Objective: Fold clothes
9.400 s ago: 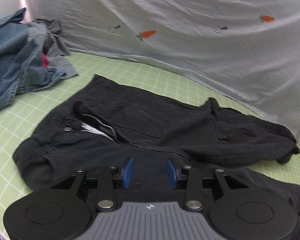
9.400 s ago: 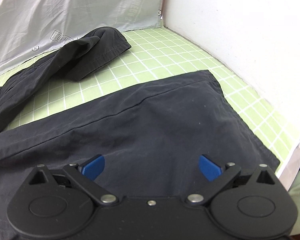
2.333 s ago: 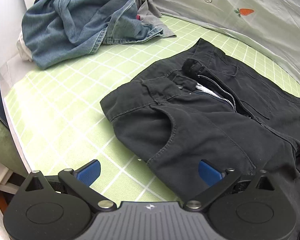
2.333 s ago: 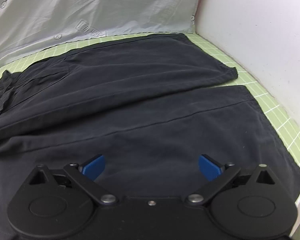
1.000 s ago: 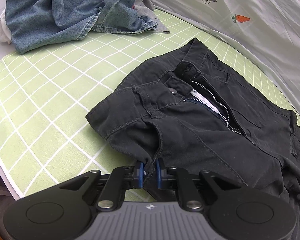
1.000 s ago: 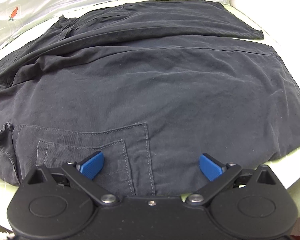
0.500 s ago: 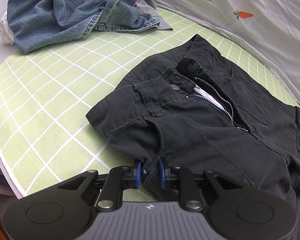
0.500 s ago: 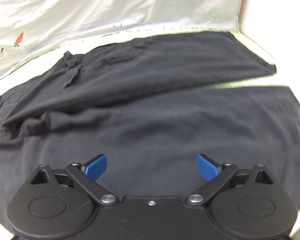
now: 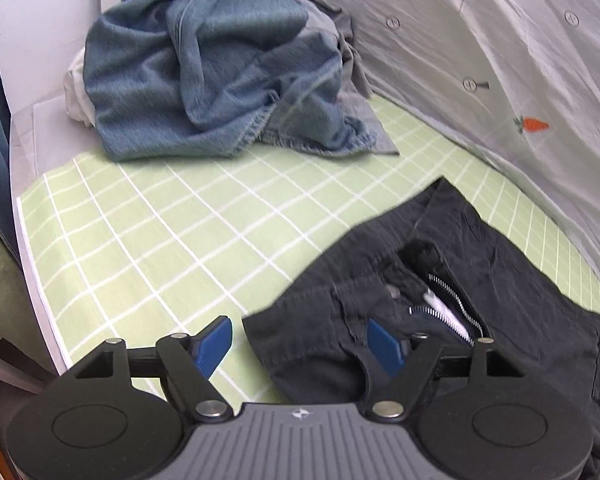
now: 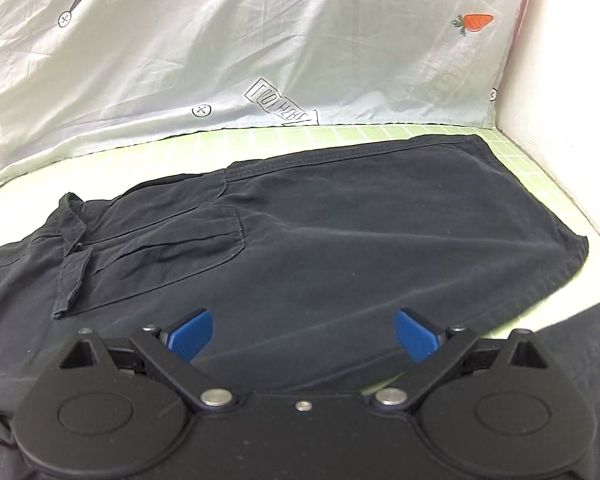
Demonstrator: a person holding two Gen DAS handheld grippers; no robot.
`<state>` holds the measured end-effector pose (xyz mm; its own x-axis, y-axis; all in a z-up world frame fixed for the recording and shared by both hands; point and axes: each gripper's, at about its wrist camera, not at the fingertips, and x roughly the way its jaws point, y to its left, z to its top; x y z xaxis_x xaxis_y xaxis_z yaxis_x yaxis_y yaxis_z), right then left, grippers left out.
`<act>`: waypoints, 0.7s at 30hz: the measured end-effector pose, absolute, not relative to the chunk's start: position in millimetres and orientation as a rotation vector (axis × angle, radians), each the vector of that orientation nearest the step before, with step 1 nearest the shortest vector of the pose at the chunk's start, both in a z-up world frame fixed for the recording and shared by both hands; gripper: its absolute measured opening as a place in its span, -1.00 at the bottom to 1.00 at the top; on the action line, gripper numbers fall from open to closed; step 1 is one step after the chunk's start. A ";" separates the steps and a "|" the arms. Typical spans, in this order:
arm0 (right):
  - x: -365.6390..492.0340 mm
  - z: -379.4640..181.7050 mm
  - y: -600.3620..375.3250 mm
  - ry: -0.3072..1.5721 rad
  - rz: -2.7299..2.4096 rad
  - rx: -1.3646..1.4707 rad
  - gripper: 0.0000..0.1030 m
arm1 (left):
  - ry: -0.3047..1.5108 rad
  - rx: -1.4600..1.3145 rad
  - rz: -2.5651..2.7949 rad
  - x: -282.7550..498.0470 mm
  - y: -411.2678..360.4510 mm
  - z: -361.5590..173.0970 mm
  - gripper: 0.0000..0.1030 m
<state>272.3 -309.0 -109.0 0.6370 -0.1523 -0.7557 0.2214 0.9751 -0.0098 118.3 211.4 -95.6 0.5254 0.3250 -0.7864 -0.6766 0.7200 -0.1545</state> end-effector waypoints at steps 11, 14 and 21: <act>366.1 -139.0 -298.8 0.913 -0.194 0.052 0.93 | 0.827 -0.435 0.409 280.0 206.1 -113.7 0.59; 376.5 -144.2 -300.7 0.922 -0.173 0.034 1.00 | 0.829 -0.415 0.357 323.0 199.6 -122.2 0.59; 381.3 -147.8 -312.8 0.935 -0.115 0.082 1.00 | 0.920 -0.317 0.360 381.2 202.1 -156.1 0.07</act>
<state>381.3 -312.8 -147.8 0.5884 -0.0634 -0.8061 0.1345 0.9907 0.0203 381.2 202.1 -156.1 0.5540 0.1658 -0.8158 -0.4323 0.8948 -0.1117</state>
